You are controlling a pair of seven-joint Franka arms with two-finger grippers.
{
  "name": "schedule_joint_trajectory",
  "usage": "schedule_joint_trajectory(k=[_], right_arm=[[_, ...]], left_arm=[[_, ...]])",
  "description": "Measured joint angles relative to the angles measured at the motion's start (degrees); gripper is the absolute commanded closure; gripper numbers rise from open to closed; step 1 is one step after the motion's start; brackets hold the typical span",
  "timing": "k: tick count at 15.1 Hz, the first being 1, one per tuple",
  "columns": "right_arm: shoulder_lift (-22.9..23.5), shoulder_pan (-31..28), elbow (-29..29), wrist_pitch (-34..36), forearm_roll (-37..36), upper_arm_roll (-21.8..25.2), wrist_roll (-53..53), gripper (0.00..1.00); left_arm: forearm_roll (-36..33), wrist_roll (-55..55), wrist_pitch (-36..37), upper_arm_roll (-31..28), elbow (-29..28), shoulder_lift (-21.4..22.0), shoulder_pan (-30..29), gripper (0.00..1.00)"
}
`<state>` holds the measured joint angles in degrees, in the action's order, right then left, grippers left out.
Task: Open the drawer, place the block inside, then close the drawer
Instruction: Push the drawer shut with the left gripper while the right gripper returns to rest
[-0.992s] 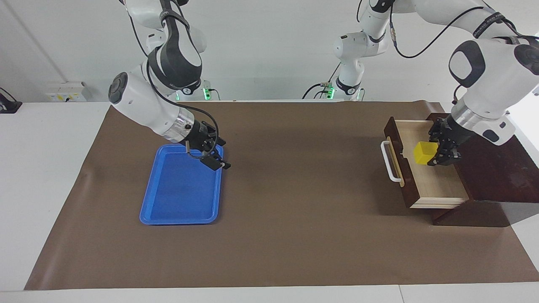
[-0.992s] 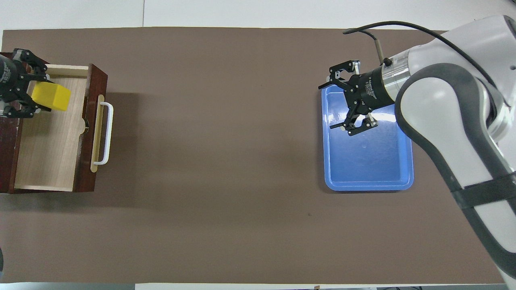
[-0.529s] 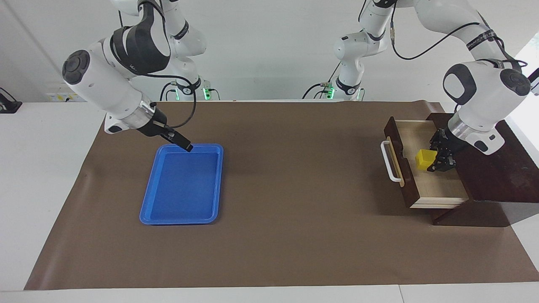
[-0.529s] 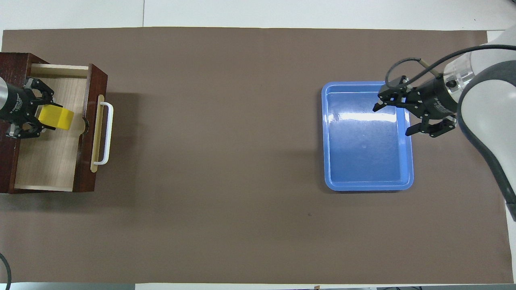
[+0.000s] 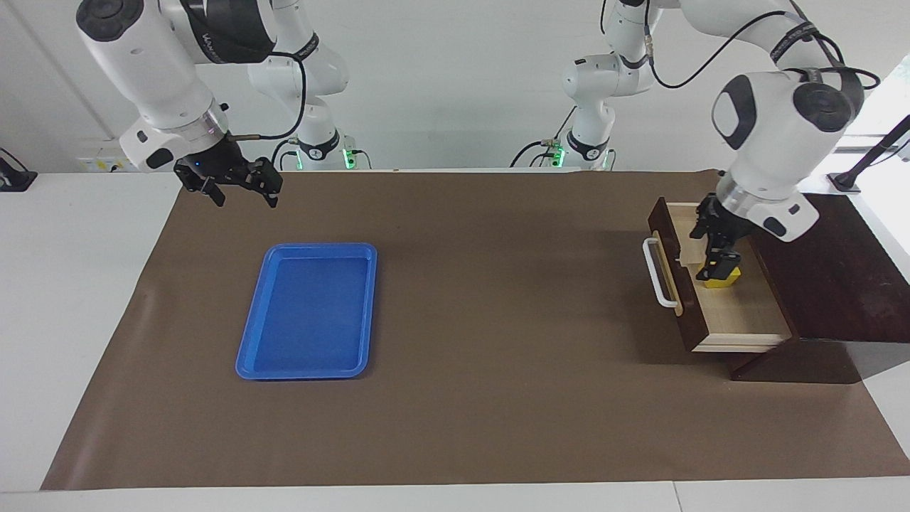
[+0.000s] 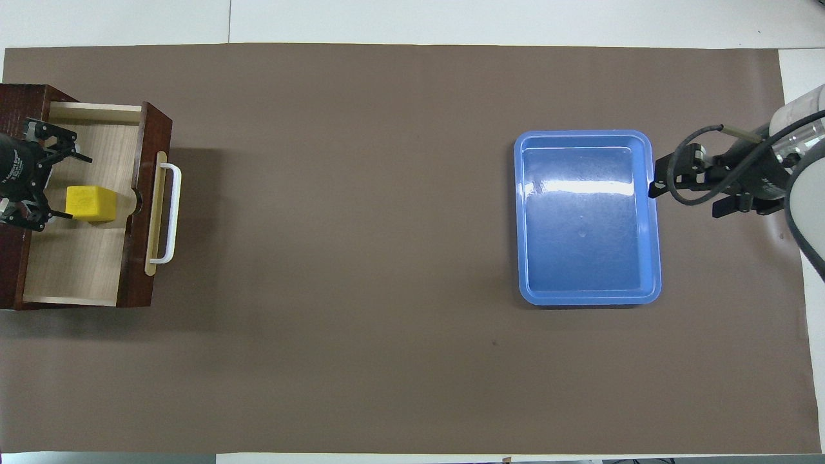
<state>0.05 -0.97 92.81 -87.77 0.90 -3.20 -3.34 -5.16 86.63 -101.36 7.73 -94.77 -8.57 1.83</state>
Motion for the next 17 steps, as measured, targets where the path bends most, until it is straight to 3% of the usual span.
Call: schedule_joint_trajectory(k=[2,6,17], right_arm=[[-0.4,-1.8,0.2,0.0,-0.8,-1.9,3.6,0.0],[-0.4,-2.7,0.2,0.0,-2.5,-2.3,6.1,0.0],[-0.6,-4.0,1.1,1.3,-2.3,-2.2,3.4,0.0]], left_arm=[[-1.2,5.9,-0.7,0.2,-2.5,0.1,3.6,0.0],[-1.6,8.2,-10.5,-0.9,-12.6,1.8,1.3,0.0],[-2.8,-4.1,-16.1,-1.2,-13.3,2.9,-12.4,0.0]])
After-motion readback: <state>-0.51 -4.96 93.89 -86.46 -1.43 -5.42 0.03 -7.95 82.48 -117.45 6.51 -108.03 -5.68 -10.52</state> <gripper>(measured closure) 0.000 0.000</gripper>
